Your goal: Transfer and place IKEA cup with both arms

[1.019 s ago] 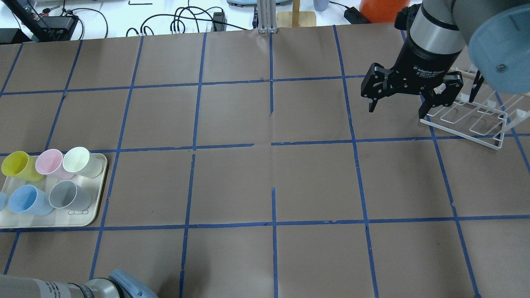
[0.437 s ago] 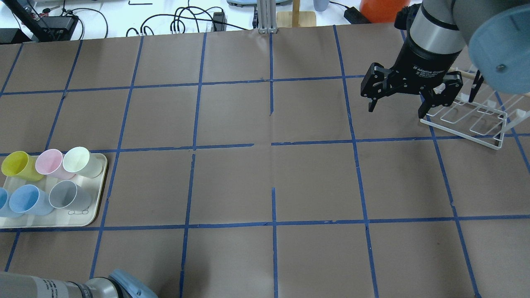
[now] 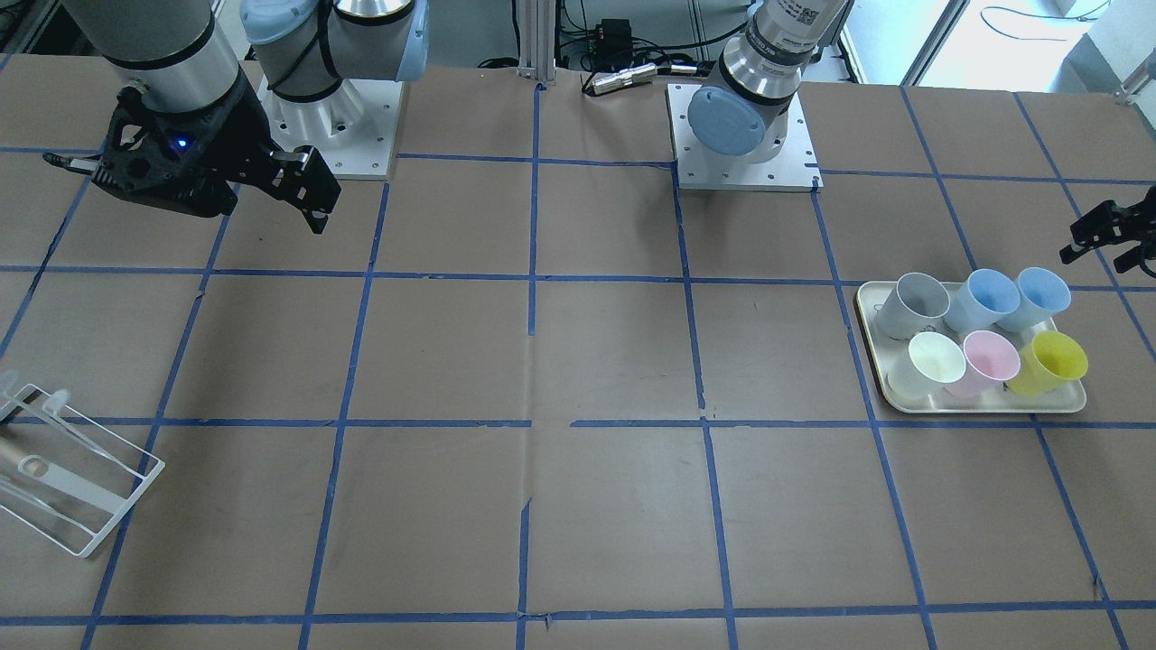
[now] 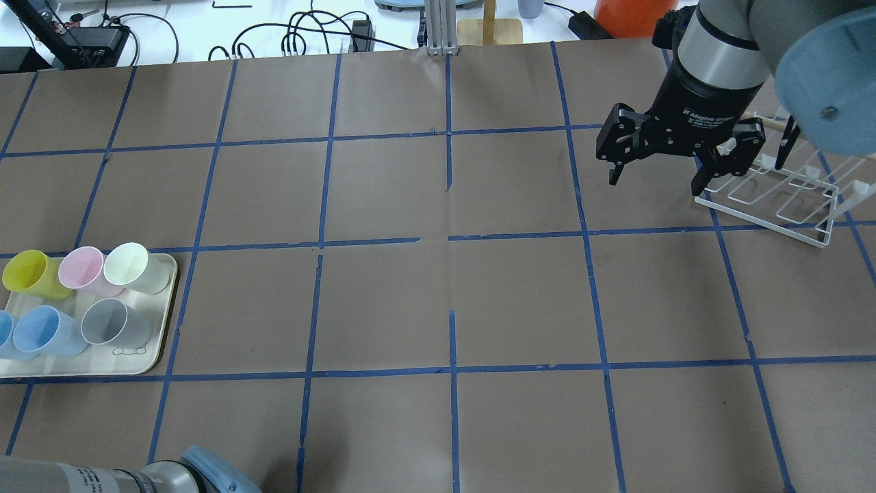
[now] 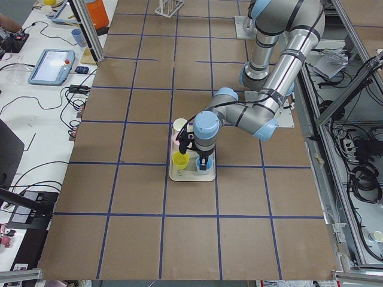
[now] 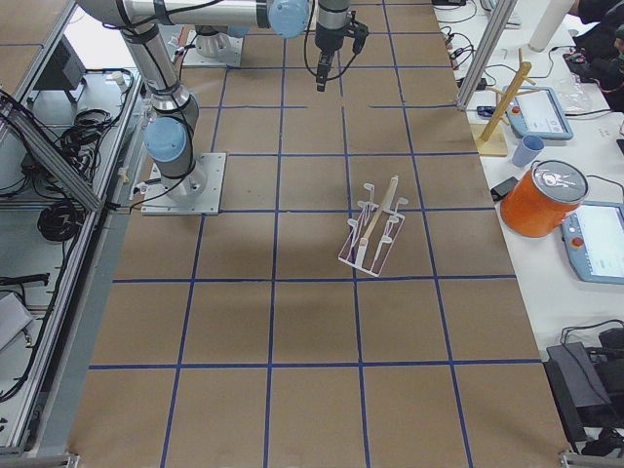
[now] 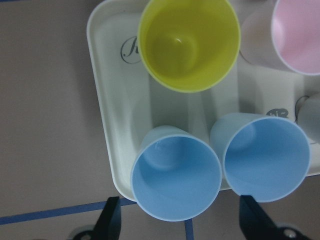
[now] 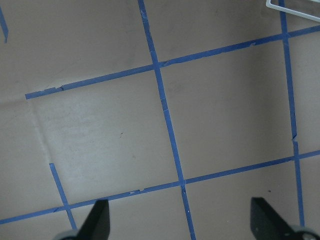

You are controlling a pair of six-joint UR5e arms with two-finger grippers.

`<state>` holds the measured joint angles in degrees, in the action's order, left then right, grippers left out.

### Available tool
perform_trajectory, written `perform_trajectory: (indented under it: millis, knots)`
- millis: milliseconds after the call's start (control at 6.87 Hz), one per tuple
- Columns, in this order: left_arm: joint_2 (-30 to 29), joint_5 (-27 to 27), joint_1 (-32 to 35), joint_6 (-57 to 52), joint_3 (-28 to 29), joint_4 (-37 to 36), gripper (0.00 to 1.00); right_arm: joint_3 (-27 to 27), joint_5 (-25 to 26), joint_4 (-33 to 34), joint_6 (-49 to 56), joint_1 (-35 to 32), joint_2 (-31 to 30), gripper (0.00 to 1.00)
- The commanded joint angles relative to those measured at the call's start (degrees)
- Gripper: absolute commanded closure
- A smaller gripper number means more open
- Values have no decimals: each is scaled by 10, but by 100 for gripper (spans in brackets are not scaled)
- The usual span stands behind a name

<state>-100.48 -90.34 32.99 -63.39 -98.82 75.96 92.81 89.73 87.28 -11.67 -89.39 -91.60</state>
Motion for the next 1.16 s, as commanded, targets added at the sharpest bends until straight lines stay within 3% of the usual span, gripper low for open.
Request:
perform_trajectory:
  millis: [0,582,873,1019]
  knots:
    - [52,-1,104,108,60,92,15,0,0,0,0,0,0,0]
    - [116,8,439,584,53,138,15,0,0,0,0,0,-1,0]
    - [119,16,557,636,50,139,15,-3,-1,0,-1,0,-2,0]
    - [102,26,581,666,58,135,15,-6,-1,0,-1,0,-2,0]
